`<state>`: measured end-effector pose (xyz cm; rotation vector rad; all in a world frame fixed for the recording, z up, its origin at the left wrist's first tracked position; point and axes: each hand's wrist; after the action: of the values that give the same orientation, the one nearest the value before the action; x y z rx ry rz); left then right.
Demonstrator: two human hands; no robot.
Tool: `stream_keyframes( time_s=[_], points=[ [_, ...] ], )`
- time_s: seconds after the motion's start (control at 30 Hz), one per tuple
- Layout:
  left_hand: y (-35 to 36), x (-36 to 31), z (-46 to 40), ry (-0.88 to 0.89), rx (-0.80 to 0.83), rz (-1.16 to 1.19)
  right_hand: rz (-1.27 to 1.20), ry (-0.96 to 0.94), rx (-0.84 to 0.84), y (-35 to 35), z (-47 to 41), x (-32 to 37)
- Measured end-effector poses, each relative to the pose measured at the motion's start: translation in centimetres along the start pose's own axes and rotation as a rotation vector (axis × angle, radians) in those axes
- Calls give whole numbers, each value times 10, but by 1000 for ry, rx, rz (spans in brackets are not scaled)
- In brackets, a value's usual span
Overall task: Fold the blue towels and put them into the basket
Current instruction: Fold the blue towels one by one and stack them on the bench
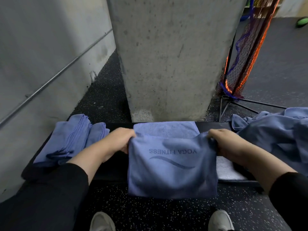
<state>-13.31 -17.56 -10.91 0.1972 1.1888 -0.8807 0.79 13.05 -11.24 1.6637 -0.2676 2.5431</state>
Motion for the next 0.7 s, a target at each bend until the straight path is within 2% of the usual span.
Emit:
stream_keyframes(
  time_s=[0.07, 0.13, 0.23, 0.3, 0.4, 0.53, 0.7],
  points=[
    [-2, -7, -7, 24, -119, 140, 12, -49, -92, 3, -9, 14],
    [-6, -8, -20, 58, -263, 158, 121, -89, -199, 5, -24, 21],
    [-7, -1, -40, 97, -381, -108, 396, -129, -266, 10, -50, 21],
    [-3, 6, -53, 80, -380, -324, 567, -115, -264, 15, -64, 14],
    [2, 16, -67, 50, -311, -501, 702, -75, -238, 17, -78, 0],
    [4, 22, -71, 6, -236, -643, 748, -21, -222, 13, -80, -2],
    [1, 19, -58, -69, -158, -696, 823, 108, -70, 4, -65, -6]
  ],
)
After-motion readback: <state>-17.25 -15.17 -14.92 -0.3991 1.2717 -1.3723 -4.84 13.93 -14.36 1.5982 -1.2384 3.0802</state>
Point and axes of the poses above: each hand's wrist, its own z-axis away from the middle knuckle, its own y-axis out of the palm, x = y × z, and after that the axes turned 10 degrees about x, right-handed
